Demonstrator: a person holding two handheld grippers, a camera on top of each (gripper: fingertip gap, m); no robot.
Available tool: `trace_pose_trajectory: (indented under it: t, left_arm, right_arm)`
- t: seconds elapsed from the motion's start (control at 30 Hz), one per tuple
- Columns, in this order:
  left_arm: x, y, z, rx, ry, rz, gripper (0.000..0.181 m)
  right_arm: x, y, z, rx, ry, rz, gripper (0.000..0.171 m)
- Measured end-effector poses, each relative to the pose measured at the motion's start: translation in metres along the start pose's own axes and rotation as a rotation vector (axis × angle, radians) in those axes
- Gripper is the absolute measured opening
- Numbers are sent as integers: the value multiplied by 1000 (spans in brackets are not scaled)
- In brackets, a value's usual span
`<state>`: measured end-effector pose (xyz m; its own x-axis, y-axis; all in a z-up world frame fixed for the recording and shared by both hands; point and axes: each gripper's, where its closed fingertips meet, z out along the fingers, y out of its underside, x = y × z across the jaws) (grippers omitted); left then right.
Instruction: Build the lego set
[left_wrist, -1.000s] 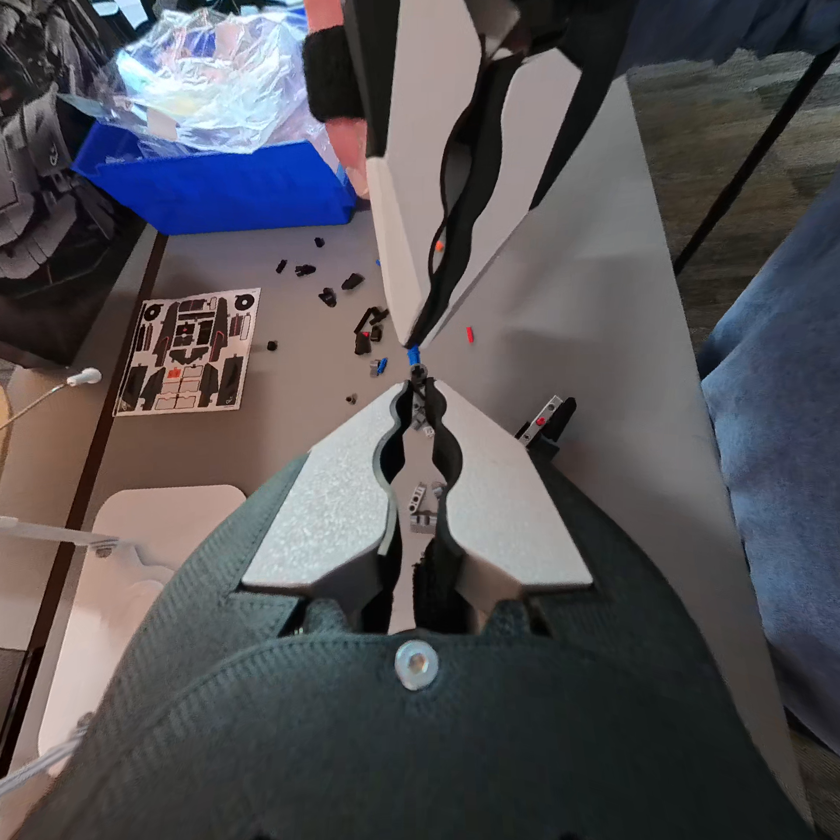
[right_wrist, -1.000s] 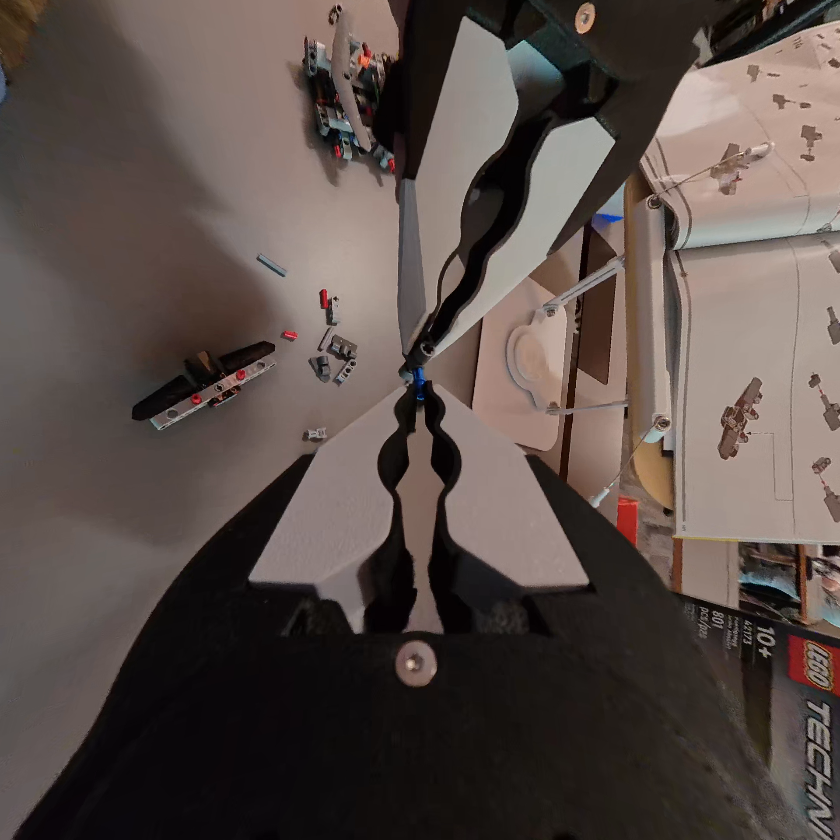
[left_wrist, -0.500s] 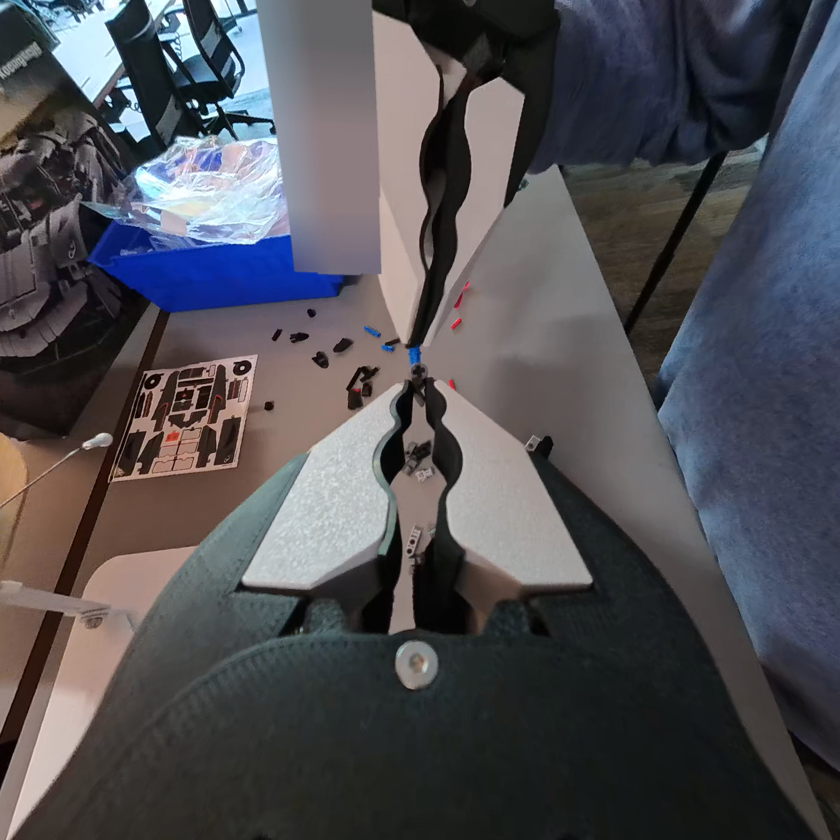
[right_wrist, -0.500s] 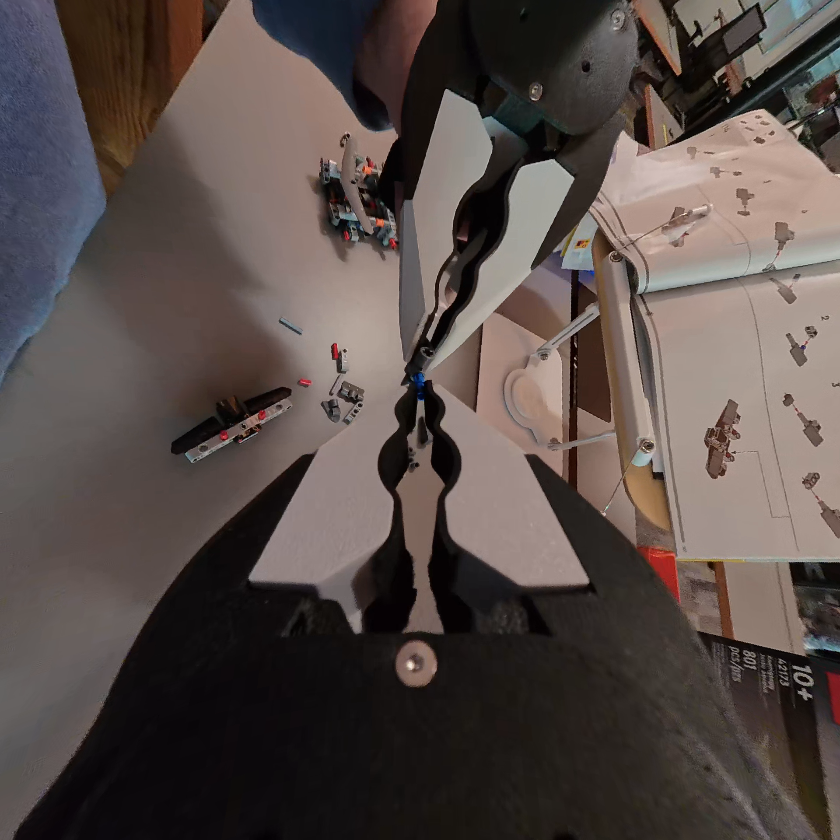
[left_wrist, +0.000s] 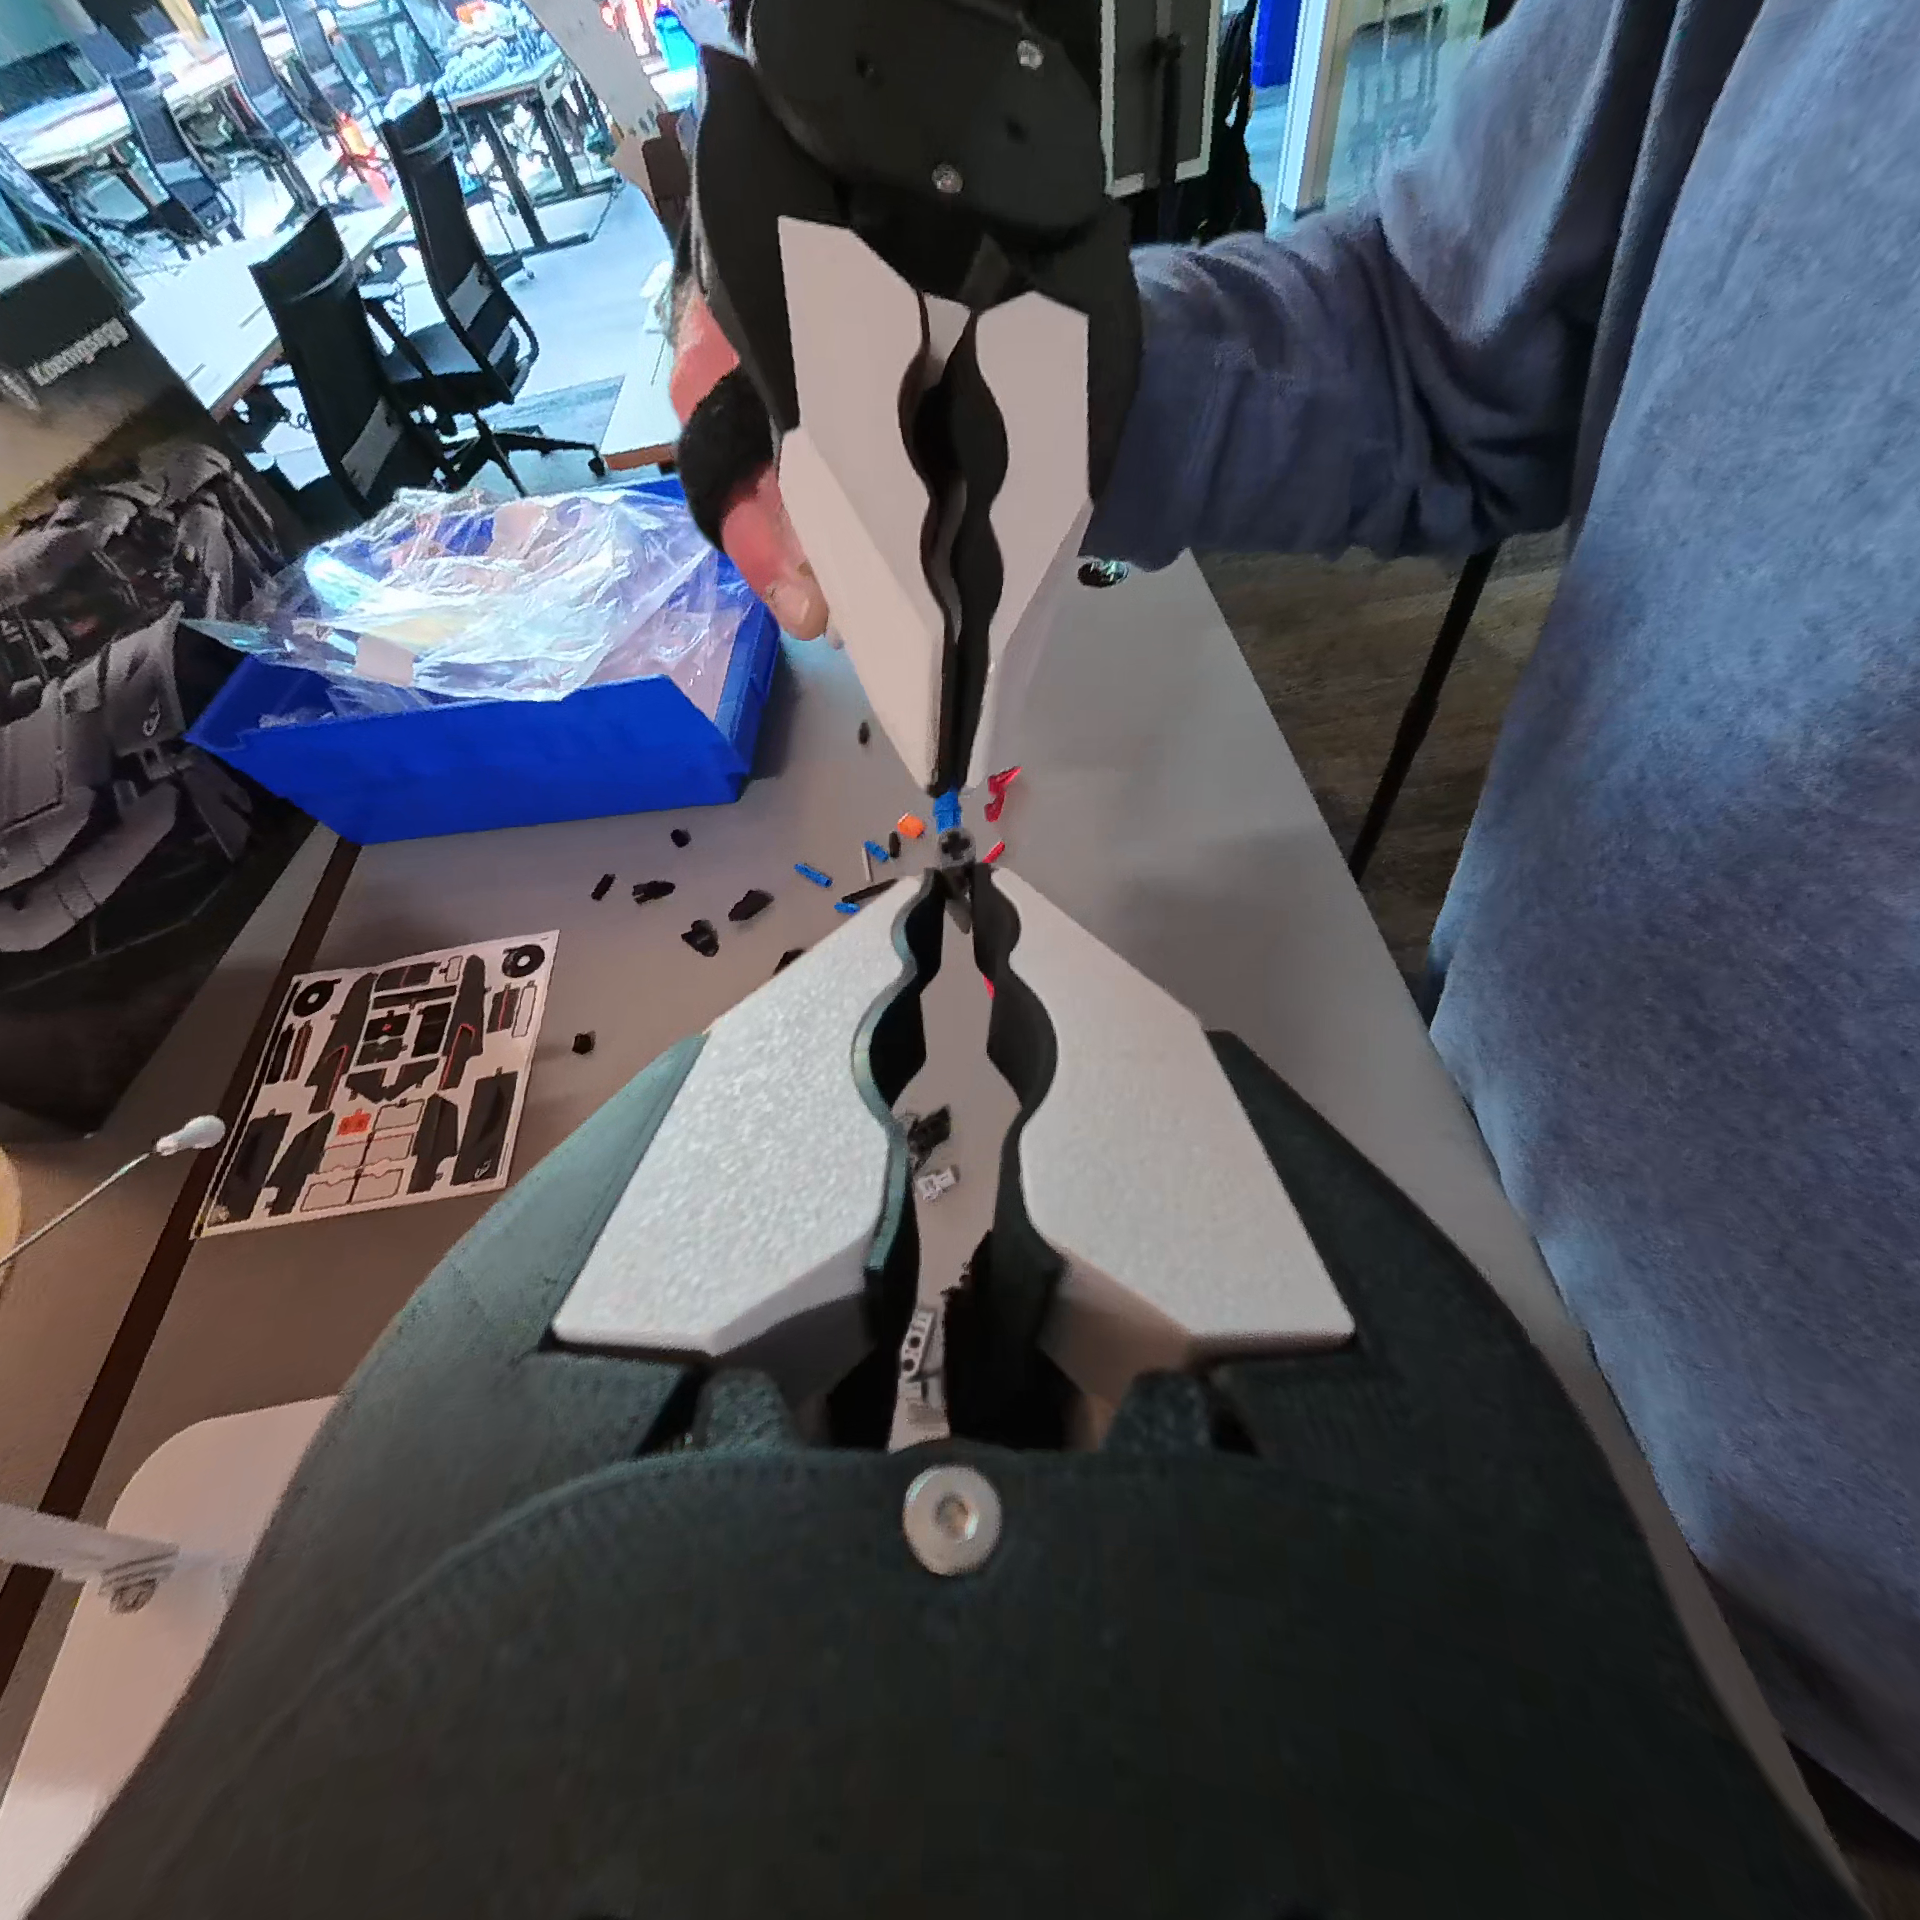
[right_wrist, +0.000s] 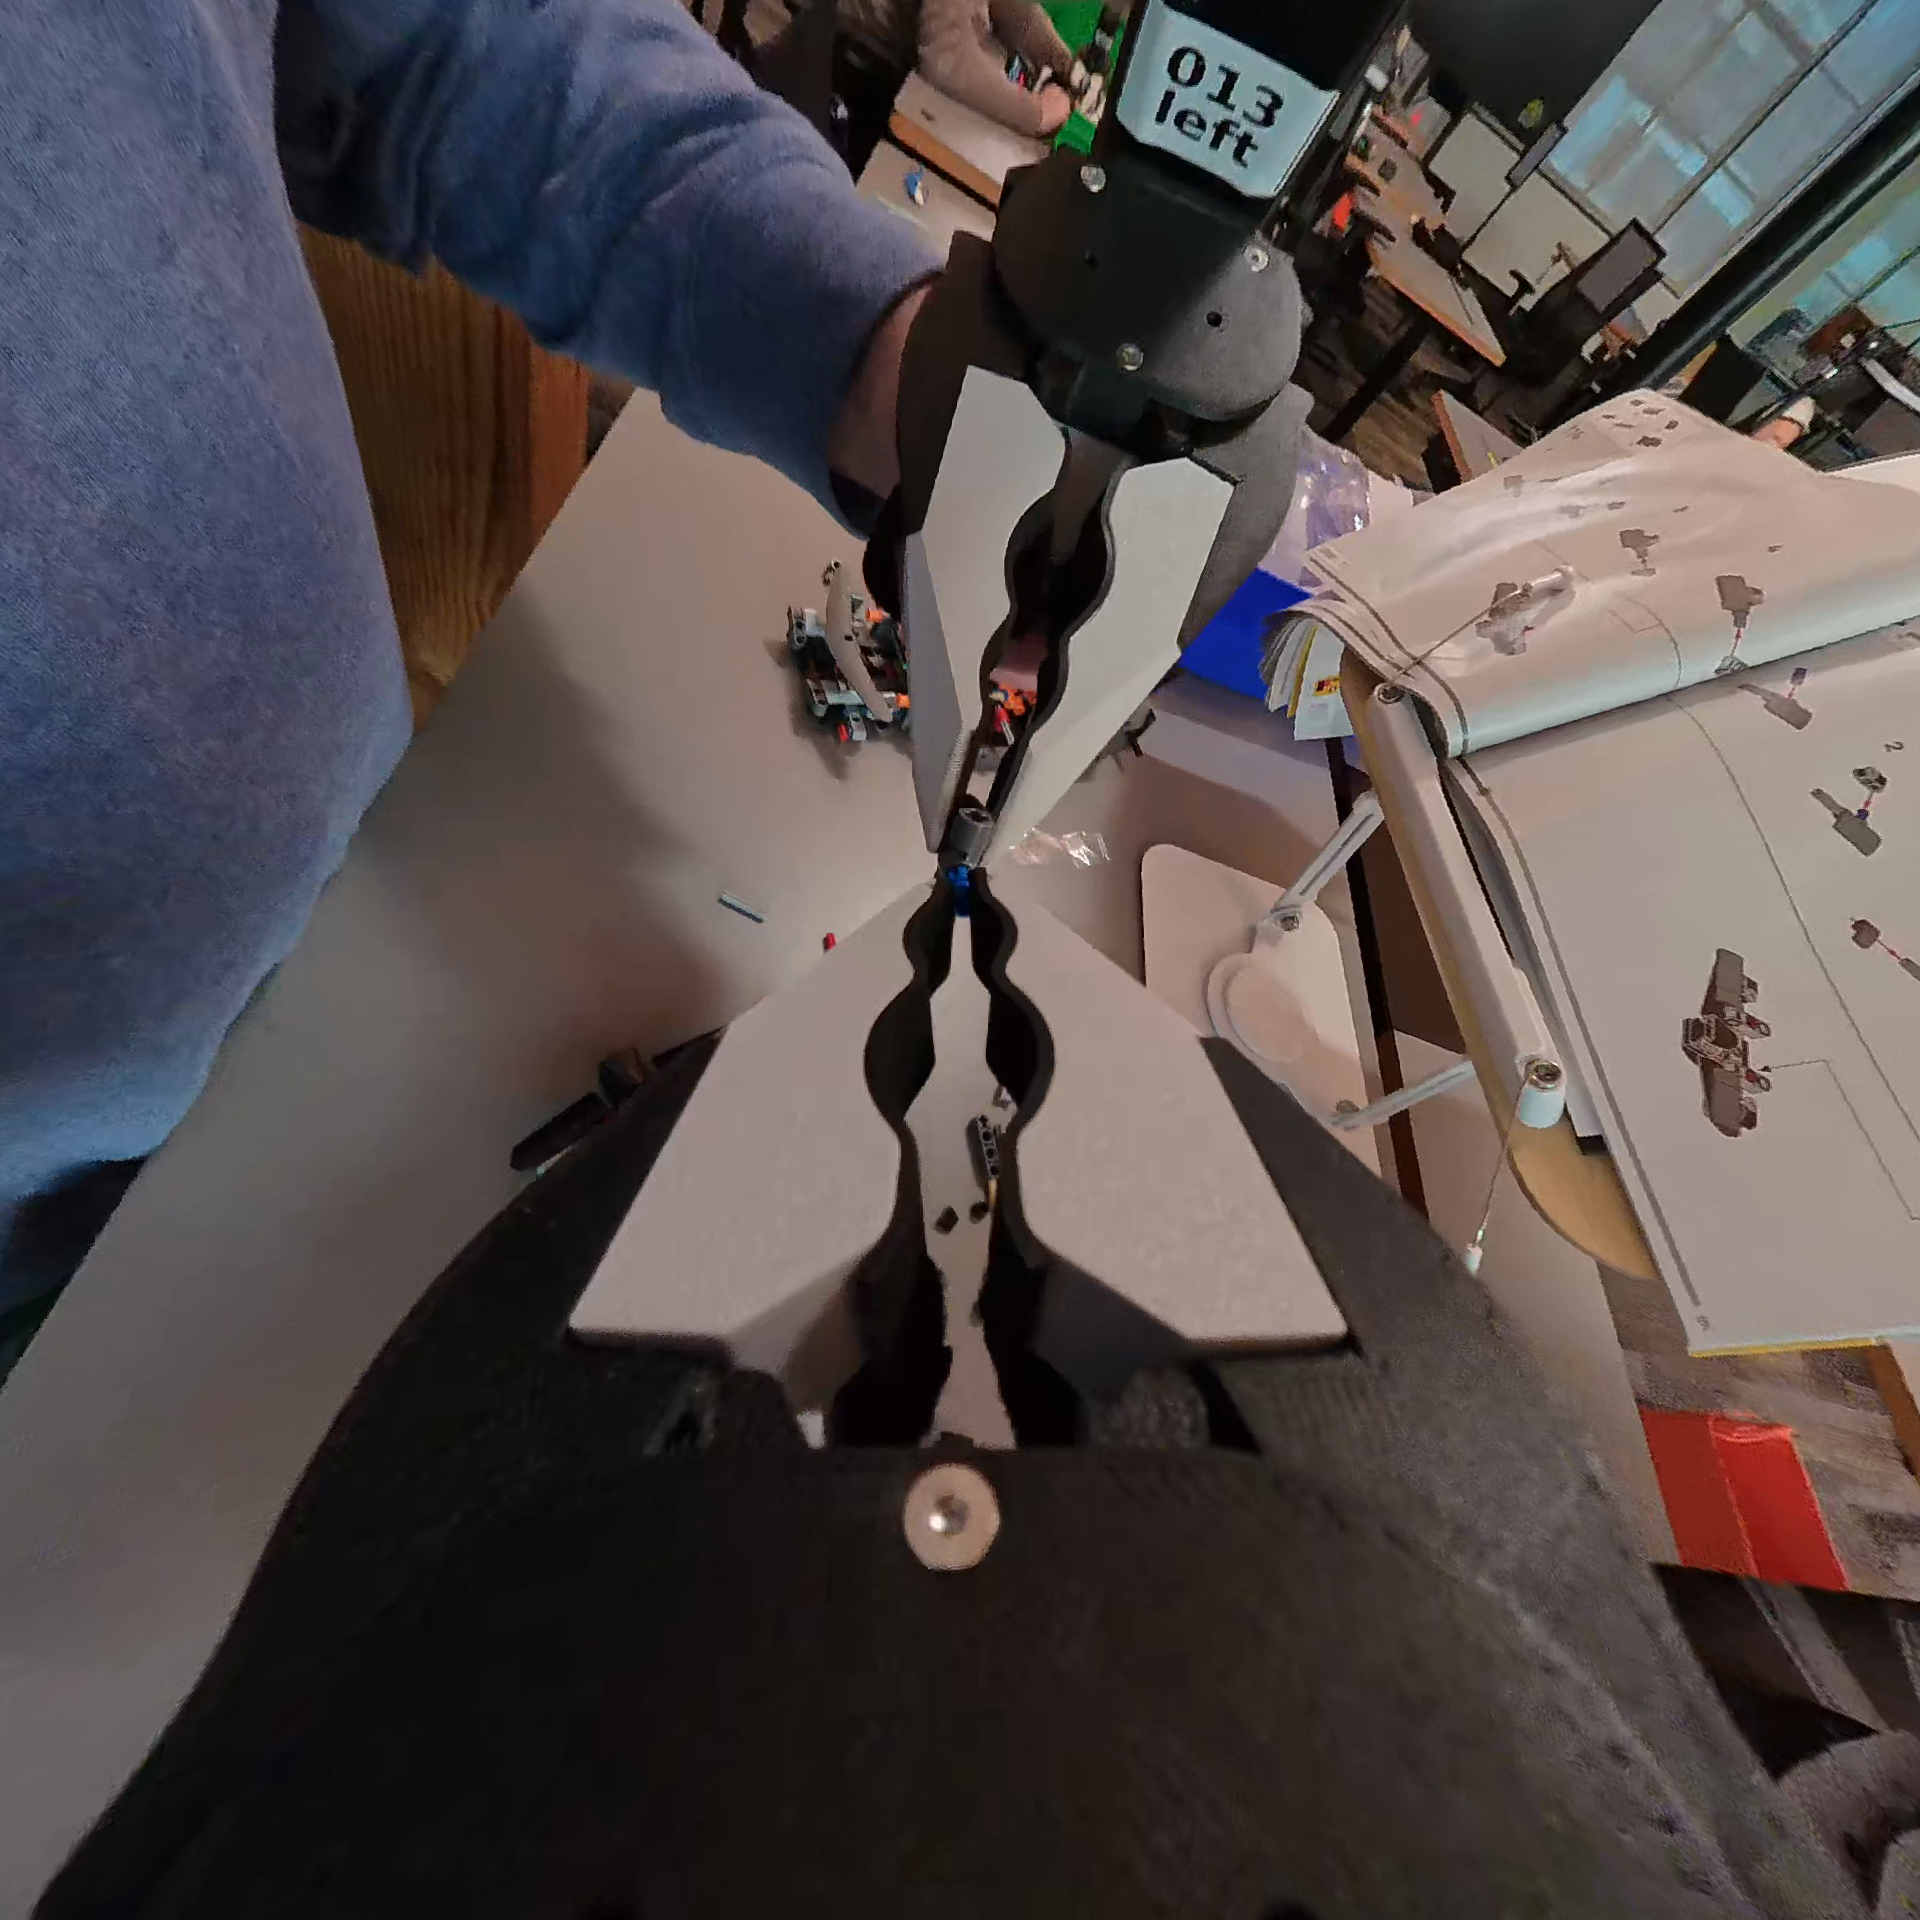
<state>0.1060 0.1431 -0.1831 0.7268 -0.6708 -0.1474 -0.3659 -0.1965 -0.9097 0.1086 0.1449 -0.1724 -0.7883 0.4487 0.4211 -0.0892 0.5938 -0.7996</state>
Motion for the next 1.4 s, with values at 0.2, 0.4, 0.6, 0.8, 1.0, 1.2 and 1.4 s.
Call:
trace_pose_trajectory:
  t: [0.2, 0.4, 0.6, 0.8, 1.0, 1.2, 1.4]
  left_arm:
    - [3, -10, 2, 35, 1, 35, 4]
    - [4, -23, 4, 30, -33, 119, 4]
    - [7, -35, 5, 52, -17, 136, 4]
    - [7, -46, 5, 90, -23, 152, 4]
    - [7, -52, 7, 68, -58, 219, 4]
    - [7, -56, 8, 59, -77, 264, 4]
    - [4, -60, 6, 54, -103, 281, 4]
  right_arm:
    - [-1, -7, -9, 57, -18, 48, 0]
    - [-2, -15, -20, 124, -40, 101, 0]
    - [-3, -25, -29, 200, -73, 130, 0]
    - [-1, -33, -37, 256, -78, 155, 0]
    - [-2, -36, -43, 304, -91, 189, 0]
    - [-2, -38, -47, 345, -122, 213, 0]
    - [-2, -40, -49, 388, -136, 234, 0]
